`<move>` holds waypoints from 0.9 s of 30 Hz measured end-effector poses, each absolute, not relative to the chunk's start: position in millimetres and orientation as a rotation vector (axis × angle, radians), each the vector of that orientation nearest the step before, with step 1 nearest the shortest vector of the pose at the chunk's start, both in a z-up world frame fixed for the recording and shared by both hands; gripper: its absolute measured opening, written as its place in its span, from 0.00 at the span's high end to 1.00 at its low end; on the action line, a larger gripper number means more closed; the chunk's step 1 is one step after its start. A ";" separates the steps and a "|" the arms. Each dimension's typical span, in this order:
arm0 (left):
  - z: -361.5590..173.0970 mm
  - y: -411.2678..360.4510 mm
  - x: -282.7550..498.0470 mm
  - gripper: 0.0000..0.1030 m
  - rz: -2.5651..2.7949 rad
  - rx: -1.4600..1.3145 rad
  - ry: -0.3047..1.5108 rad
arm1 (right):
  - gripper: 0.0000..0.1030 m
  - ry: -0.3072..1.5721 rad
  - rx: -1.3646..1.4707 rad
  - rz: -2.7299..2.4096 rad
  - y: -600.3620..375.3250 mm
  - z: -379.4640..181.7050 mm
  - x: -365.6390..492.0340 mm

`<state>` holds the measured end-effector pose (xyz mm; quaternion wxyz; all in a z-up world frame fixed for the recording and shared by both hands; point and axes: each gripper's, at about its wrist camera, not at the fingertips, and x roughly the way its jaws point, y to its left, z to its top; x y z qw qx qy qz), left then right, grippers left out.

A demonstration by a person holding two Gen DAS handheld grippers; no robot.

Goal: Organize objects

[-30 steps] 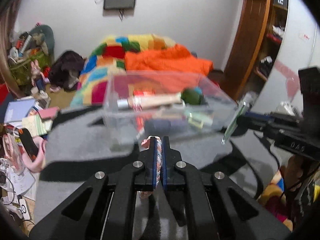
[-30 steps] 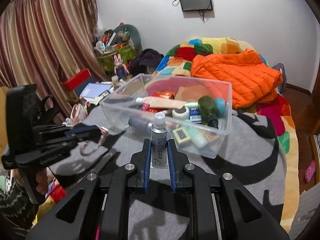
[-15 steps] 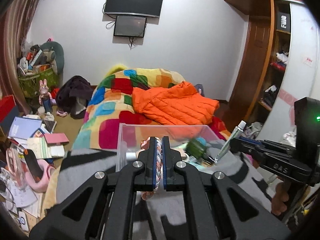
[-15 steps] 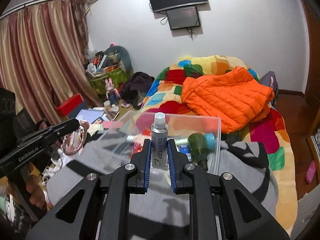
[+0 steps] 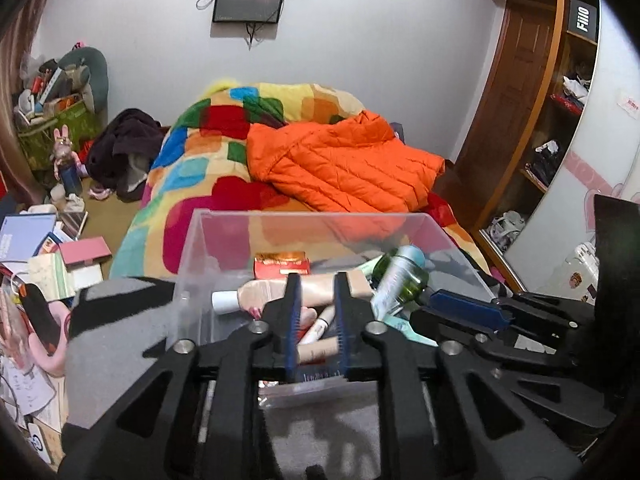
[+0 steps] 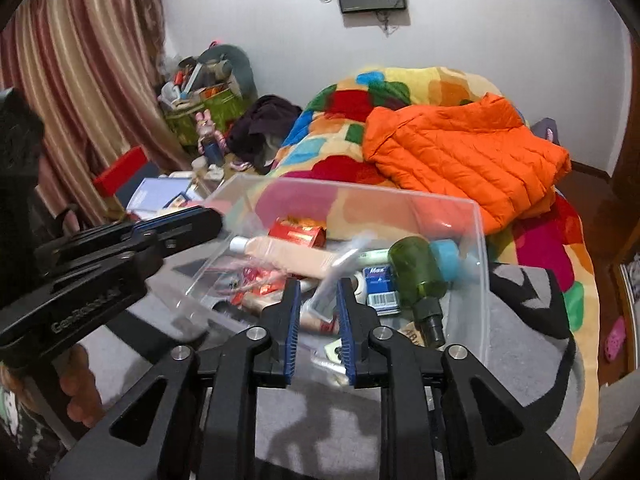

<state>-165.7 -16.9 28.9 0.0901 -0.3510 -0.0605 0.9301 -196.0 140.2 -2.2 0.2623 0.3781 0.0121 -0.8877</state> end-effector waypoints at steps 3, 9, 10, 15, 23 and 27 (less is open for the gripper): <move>29.7 -17.3 -158.3 0.68 2.765 -1.031 -0.191 | 0.78 0.042 0.994 -2.410 142.6 2.4 -189.4; 43.5 -14.5 -127.4 0.45 2.844 -0.933 -0.117 | 0.78 0.015 0.912 -2.446 155.7 19.5 -168.5; 45.5 -14.5 -123.1 0.43 2.857 -0.918 -0.107 | 0.78 0.015 0.899 -2.456 158.1 21.9 -165.0; 51.0 -14.4 -96.6 0.15 2.896 -0.834 -0.095 | 0.53 0.017 0.810 -2.503 170.6 32.2 -140.0; 42.7 -17.4 -77.9 0.05 2.936 -0.831 -0.126 | 0.25 0.102 0.721 -2.628 178.7 25.3 -110.2; 33.8 -19.8 -75.3 0.04 2.940 -0.855 -0.151 | 0.21 0.086 0.736 -2.619 180.3 20.6 -109.8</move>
